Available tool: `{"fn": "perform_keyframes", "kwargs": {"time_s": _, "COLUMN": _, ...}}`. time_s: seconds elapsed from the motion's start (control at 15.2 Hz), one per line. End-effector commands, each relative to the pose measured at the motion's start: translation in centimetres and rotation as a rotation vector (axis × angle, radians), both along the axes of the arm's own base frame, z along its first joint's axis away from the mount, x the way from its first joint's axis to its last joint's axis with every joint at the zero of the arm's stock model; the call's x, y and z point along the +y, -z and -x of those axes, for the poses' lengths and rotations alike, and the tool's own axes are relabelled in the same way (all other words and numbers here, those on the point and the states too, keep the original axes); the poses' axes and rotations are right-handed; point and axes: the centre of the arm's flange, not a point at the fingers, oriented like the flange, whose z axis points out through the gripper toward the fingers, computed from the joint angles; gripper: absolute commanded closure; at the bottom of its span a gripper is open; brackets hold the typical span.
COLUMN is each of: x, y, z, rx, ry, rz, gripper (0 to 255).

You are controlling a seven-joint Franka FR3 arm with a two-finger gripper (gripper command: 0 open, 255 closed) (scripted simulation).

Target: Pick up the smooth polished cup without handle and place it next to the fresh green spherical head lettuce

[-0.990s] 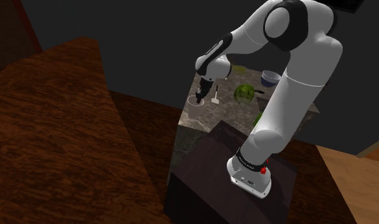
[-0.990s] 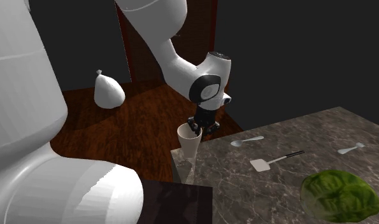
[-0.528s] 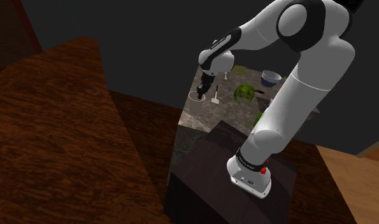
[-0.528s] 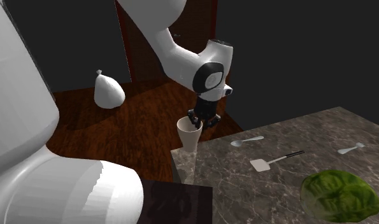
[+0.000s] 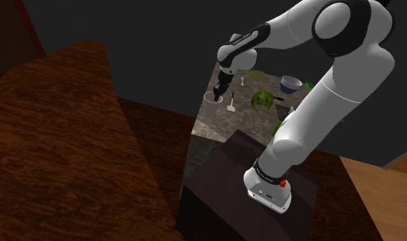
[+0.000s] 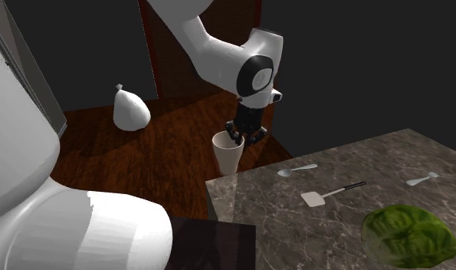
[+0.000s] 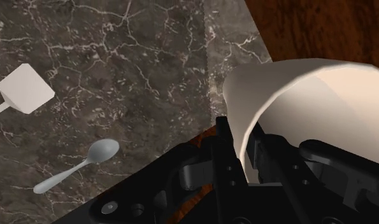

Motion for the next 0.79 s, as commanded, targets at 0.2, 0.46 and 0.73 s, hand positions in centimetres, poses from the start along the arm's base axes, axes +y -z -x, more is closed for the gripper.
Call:
{"fn": "perform_keyframes", "kwargs": {"time_s": 0.2, "x": 0.0, "y": -2.7, "z": 0.0, "rx": 0.0, "ry": 0.0, "rz": 0.0, "gripper": 255}}
{"fn": "perform_keyframes", "kwargs": {"time_s": 0.46, "x": 0.0, "y": -4.8, "z": 0.0, "rx": 0.0, "ry": 0.0, "rz": 0.0, "gripper": 255}}
{"fn": "perform_keyframes", "kwargs": {"time_s": 0.73, "x": 0.0, "y": -7.0, "z": 0.0, "rx": 0.0, "ry": 0.0, "rz": 0.0, "gripper": 255}}
